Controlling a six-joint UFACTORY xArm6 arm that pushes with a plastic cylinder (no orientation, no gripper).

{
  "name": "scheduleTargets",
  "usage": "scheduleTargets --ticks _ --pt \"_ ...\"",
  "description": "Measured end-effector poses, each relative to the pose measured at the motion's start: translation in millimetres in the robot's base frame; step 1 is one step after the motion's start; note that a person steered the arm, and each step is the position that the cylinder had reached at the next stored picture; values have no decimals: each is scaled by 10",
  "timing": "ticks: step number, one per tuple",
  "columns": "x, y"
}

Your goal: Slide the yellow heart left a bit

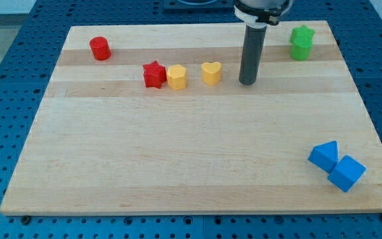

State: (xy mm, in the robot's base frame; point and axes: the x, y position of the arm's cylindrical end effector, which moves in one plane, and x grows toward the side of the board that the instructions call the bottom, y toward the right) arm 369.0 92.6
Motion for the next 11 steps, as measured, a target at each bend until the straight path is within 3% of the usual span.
scheduleTargets --ticks 2,8,10,11 --pt "-190 -152" --pt "-85 -558" --pt "-56 -579" --pt "-254 -370"
